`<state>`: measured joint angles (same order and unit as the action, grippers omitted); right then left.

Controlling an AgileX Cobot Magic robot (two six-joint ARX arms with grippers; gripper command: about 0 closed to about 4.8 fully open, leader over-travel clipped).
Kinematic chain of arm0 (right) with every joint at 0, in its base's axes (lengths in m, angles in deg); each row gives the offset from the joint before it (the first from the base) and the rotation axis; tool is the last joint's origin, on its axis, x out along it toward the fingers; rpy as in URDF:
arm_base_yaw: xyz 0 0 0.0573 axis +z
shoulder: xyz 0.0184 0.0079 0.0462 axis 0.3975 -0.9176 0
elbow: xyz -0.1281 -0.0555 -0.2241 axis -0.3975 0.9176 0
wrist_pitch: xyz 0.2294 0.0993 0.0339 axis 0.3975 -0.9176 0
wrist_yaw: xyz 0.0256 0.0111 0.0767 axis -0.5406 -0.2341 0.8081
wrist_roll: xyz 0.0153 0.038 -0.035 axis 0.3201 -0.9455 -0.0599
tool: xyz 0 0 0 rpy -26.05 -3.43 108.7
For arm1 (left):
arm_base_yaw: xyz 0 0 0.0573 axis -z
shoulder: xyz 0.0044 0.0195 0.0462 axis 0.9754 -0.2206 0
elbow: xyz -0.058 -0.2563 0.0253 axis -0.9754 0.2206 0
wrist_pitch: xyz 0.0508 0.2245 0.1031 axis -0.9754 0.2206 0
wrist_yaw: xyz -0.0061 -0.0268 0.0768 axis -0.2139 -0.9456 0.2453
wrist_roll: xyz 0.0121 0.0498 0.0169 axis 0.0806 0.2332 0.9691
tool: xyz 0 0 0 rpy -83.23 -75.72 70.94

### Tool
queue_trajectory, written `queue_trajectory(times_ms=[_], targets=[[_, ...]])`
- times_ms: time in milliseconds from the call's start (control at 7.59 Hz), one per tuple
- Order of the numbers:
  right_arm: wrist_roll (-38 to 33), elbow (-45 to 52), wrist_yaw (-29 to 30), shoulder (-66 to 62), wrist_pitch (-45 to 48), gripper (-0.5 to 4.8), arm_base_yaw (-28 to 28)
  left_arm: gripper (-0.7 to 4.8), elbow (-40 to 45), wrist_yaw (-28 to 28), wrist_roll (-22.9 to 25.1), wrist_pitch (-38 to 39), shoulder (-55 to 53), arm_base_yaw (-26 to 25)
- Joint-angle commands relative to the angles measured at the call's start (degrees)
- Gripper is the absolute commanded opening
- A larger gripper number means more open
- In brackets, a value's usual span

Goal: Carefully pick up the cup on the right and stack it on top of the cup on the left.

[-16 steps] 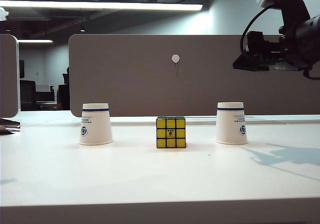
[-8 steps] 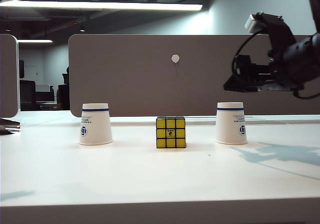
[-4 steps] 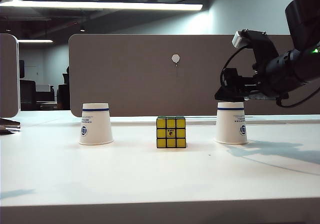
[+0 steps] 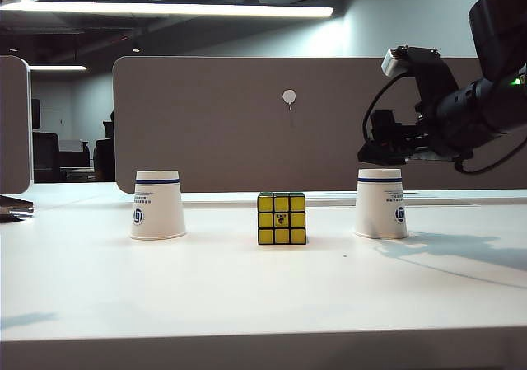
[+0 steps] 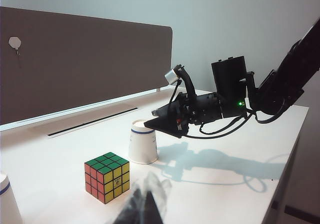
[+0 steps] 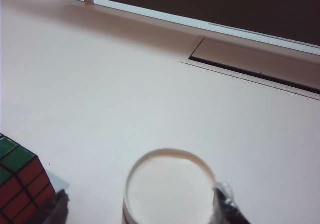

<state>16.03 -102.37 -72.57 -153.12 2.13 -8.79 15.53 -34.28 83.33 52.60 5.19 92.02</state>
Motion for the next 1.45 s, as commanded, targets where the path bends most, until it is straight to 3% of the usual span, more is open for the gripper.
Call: queue_trajectory(times_ms=[132,659,1055,1187,1450], targets=[[0.13,-0.55,-0.11,0.07,0.68,3.67,0.02,-0.06,-0.11,0.04,0.02,-0.63,-0.02,0.00],[0.13,-0.55,-0.11,0.02,-2.01,3.67,0.02,-0.06,-0.11,0.02,0.02,-1.05,-0.02,0.00],[0.15,-0.55,-0.42,0.02,-2.01,3.27,0.02,-0.06,-0.11,0.02,0.00,-1.05,-0.02,0.00],[1.22,-0.55,-1.60,-0.02,-1.99,3.81,0.02,-0.06,-0.11,0.02,0.00,-1.07,-0.02,0.00],[1.57,-2.95,-1.53,-4.98,-1.73,3.82,0.04,-0.07,-0.11,0.04,0.00,-1.07,-0.02,0.00]])
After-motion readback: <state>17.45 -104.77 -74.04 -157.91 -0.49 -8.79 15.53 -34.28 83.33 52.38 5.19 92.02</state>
